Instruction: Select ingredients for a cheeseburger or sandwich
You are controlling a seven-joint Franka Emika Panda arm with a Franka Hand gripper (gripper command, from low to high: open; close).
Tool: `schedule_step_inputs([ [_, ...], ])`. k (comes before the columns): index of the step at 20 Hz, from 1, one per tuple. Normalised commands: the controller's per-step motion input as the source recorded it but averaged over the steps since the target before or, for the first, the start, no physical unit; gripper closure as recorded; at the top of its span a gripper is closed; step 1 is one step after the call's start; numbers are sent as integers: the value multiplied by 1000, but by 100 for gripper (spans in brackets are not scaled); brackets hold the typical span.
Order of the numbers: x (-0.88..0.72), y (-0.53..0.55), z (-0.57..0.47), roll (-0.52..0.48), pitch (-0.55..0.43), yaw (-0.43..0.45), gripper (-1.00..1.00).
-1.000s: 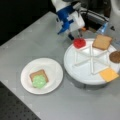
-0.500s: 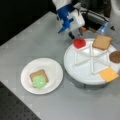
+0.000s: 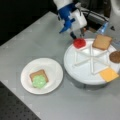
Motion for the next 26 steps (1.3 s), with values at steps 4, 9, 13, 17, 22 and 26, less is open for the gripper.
schedule_step_inputs([
  [4, 93, 48, 38, -61, 34, 20, -100],
  [9, 90, 3, 26, -53, 21, 34, -100],
  [13, 101, 26, 5, -61, 8, 36, -100],
  [17, 116, 59, -11, -90, 8, 42, -100],
  [22, 127, 67, -18, -69, 5, 40, -100],
  [26, 120, 42, -5, -56, 6, 22, -100],
])
